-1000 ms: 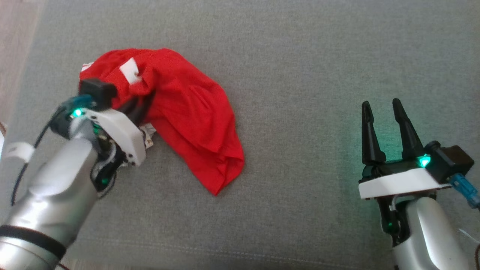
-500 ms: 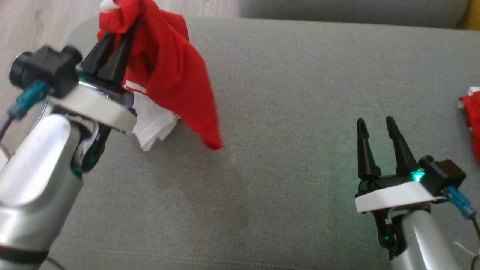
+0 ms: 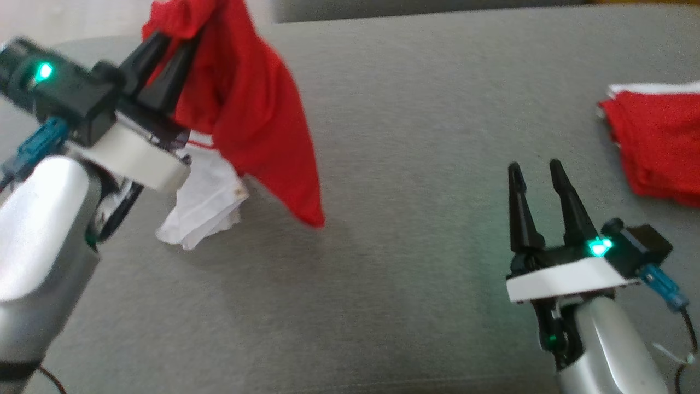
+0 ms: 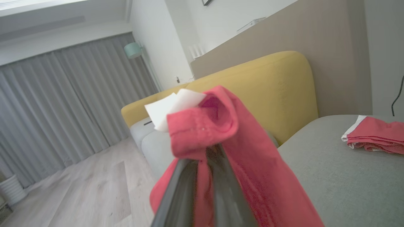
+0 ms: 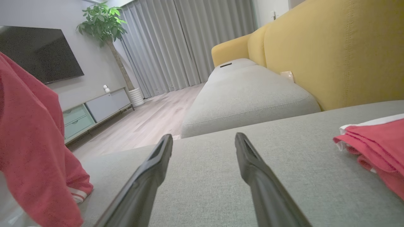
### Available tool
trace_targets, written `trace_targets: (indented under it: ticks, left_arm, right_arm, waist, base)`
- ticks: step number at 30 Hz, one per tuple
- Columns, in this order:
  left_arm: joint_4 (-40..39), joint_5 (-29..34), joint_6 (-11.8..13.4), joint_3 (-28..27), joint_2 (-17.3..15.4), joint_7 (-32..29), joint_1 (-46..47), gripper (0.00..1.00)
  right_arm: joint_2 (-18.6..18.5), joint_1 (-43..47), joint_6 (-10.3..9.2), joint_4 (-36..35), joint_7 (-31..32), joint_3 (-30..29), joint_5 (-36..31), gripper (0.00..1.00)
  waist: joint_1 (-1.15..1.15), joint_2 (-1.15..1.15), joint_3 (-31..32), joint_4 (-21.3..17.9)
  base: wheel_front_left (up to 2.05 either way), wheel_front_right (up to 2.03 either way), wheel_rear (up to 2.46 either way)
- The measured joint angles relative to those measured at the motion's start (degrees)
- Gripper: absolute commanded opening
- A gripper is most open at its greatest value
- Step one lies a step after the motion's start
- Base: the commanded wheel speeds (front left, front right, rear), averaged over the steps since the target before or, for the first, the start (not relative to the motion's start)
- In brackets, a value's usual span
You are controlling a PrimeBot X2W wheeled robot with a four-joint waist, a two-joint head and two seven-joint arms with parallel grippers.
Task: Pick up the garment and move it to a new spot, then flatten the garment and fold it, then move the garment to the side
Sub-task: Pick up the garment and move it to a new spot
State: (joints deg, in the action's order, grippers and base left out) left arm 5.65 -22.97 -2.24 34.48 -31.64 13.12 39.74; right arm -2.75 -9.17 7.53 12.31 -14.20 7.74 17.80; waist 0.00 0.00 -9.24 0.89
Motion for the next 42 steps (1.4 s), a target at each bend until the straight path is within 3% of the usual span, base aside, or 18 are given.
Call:
trace_targets:
  ticks: [6, 10, 11, 12, 18, 25, 29, 36, 42]
  left_arm:
    - [0.65, 2.54, -2.98, 3.96, 0.80, -2.03, 7.74, 0.00]
    - [5.82, 2.41, -4.54, 8.27, 4.90, -2.61, 12.24, 0.00]
    - [7.59, 1.97, -4.67, 9.37, 6.16, -2.61, 12.90, 0.37]
    - [9.78, 1.53, -4.86, 10.42, 7.66, -2.61, 13.51, 1.00]
    - [21.61, -0.74, -4.91, 12.71, 14.15, -0.49, 15.74, 1.00]
    - [25.37, -1.52, -4.89, 10.44, 14.43, 1.19, 16.56, 1.00]
    - [20.91, -2.18, -3.82, 5.76, 13.27, 1.55, 12.06, 1.00]
    - [9.55, -2.97, 0.41, -3.65, 12.04, 1.56, -6.81, 1.00]
    - [2.69, -0.74, 2.75, -8.90, 17.12, 1.56, -24.41, 1.00]
  right_arm:
    - [-0.02, -2.97, 0.00, -1.05, -0.14, 3.26, 1.94, 1.00]
    - [-0.02, -3.57, 0.00, -1.78, -0.16, 4.86, 2.83, 1.00]
    - [-0.02, -3.60, 0.00, -1.88, -0.16, 5.00, 2.98, 1.00]
    - [-0.03, -3.63, 0.00, -2.00, -0.16, 4.97, 2.98, 1.00]
    - [-0.03, -3.98, 0.00, -2.03, -0.18, 5.48, 3.37, 1.00]
    - [-0.03, -3.93, 0.00, -2.11, -0.18, 4.60, 2.52, 1.00]
    - [-0.03, -3.32, 0.00, -2.21, -0.18, 3.39, 0.62, 1.00]
    - [-0.03, -0.86, 0.00, -2.02, 0.18, 1.09, -3.24, 1.00]
    - [-0.48, 1.92, 0.00, -2.87, 1.87, -0.42, -3.80, 1.00]
  waist:
    - [0.01, 0.00, -1.84, -6.08]
    - [0.01, 0.00, -2.98, -10.13]
    - [0.01, 0.00, -3.21, -11.03]
    - [0.01, 0.00, -3.43, -11.91]
    - [0.01, 0.00, -4.10, -14.88]
    - [0.00, 0.00, -3.22, -12.34]
    - [0.00, 0.00, -2.13, -9.29]
    - [0.00, 0.00, 0.90, -3.13]
    - [-0.01, 0.00, 4.33, 1.77]
  base:
    - [0.00, 0.00, 0.00]
    - [0.00, 0.00, 0.00]
    - [0.00, 0.00, 0.00]
    - [0.00, 0.00, 0.00]
    - [0.00, 0.00, 0.00]
    - [0.00, 0.00, 0.00]
    - [0.00, 0.00, 0.00]
    - [0.00, 0.00, 0.00]
    - [0.00, 0.00, 0.00]
